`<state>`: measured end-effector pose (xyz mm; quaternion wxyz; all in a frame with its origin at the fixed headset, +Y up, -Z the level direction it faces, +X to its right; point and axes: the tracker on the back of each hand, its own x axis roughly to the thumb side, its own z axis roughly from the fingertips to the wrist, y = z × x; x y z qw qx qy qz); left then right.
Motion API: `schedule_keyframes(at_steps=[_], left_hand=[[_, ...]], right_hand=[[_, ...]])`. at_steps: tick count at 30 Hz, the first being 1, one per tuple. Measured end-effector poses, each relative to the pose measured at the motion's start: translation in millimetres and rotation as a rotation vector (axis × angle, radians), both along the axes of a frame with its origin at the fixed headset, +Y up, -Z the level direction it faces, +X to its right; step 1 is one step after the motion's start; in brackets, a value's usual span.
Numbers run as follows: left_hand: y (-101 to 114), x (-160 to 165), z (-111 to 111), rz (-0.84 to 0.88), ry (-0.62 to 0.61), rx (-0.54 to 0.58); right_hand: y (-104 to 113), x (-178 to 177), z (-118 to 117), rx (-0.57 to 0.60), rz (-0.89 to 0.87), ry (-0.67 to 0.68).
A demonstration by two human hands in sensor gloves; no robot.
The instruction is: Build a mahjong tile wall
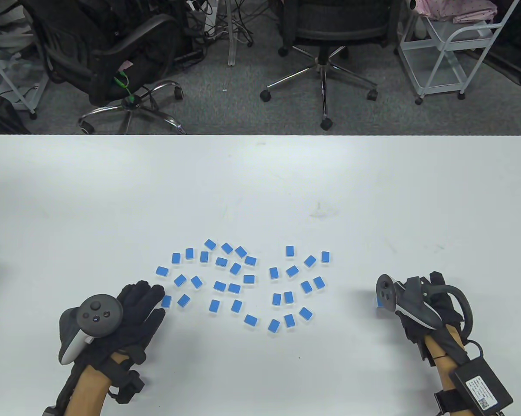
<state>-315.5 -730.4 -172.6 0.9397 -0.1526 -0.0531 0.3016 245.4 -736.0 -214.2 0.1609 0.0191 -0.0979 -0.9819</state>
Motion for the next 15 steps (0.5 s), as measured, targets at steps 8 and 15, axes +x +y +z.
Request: schedule_keyframes(at_steps=[8,15], left_hand=[[0,0,0,-0.001,0.001,0.000],[0,1,1,-0.002,-0.002,-0.001]], right_hand=[[2,1,1,-0.007,-0.005,-0.008],[23,-8,12,0.187,-0.024,0.039]])
